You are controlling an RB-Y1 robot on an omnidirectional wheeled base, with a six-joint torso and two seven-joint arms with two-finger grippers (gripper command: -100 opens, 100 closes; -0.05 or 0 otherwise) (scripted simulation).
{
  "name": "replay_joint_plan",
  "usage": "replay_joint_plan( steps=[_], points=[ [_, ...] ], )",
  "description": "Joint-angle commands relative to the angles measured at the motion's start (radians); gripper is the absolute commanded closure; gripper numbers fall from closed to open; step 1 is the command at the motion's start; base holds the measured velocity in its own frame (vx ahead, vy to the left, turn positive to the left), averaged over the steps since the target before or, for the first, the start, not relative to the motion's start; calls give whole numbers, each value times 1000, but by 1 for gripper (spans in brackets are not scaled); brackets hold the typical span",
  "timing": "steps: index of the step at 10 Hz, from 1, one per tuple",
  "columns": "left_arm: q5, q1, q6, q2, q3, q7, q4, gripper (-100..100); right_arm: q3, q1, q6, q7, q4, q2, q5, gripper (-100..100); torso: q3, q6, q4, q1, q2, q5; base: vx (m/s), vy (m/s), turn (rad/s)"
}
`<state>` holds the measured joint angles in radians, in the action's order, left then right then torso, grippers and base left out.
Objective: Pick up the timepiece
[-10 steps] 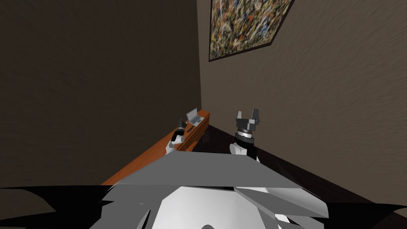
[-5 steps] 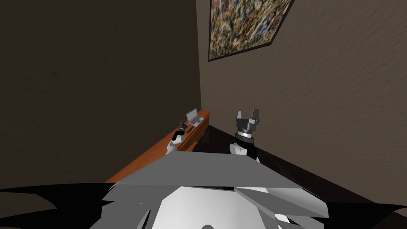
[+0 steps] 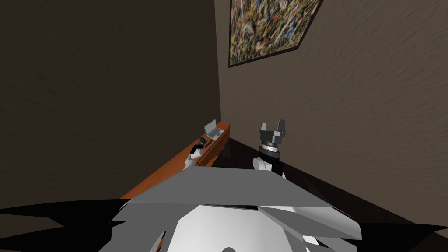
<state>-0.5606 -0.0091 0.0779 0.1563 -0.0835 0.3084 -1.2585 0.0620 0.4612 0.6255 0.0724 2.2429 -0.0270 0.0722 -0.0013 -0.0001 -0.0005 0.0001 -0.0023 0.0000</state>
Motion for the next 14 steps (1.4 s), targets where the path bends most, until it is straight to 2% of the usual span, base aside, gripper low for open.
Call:
replay_joint_plan(
  steps=[1, 2, 3, 4, 5, 7, 8, 9, 10, 11, 13, 14],
  points=[
    [-17, -15, -10, 1, -4, 7, 49, -100, 0, 0, 0, 0, 0, 0, 0, 0, 0, 0, 0, 0, 0, 0, 30, 4, -16],
    [-49, -35, -28, -1, -13, 19, 77, -100, 0, 0, 0, 0, 0, 0, 0, 0, 0, 0, 0, 0, 0, 0, 38, 8, -34],
    [-49, -35, -28, -1, -13, 19, 105, -100, 0, 0, 0, 0, 0, 0, 0, 0, 0, 0, 0, 0, 0, 0, 36, 7, -17],
    [-81, -55, -45, -3, -21, 31, 135, -100, 0, 0, 0, 0, 0, 0, 0, 0, 0, 0, 0, 0, 0, 0, 47, -3, -34],
    [-81, -55, -45, -3, -21, 31, 159, -100, 0, 0, 0, 0, 0, 0, 0, 0, 0, 0, 0, 0, -1, 0, 36, 1, -19],
    [-140, -90, -76, -8, -38, 52, 243, -100, 0, 0, 0, 0, 0, 0, 0, 0, 0, 0, 0, 0, 0, 0, 47, 8, -50],
    [-140, -90, -76, -8, -38, 52, 266, -100, 0, 0, 0, 0, 0, 0, 0, 0, -1, 0, 0, 1, -1, 0, 50, 17, -25],
    [-140, -90, -76, -8, -38, 52, 266, -100, 0, 0, 0, 0, 0, 0, 0, 0, -1, 0, 0, 1, -1, 0, 27, 2, 10],
    [-168, -106, -90, -11, -46, 62, 297, -100, 0, 0, 0, 0, 0, 0, 0, 0, 0, 0, 0, 0, 0, 0, 34, 0, -26],
    [-168, -106, -90, -11, -46, 62, 316, -100, 0, 0, 0, 0, 0, 0, 0, 0, 0, 0, 0, 0, 0, 0, 32, -1, -31],
    [-220, -135, -115, -14, -60, 79, 409, -100, 0, 0, 0, 0, 0, 0, 0, 0, 0, 0, 0, -1, 0, 0, 54, -3, -53],
    [-243, -148, -126, -16, -67, 87, 434, -100, 0, 0, 0, 0, 0, 0, 0, 0, -1, 0, 0, -1, -1, 0, 78, 5, -61]
  ],
)
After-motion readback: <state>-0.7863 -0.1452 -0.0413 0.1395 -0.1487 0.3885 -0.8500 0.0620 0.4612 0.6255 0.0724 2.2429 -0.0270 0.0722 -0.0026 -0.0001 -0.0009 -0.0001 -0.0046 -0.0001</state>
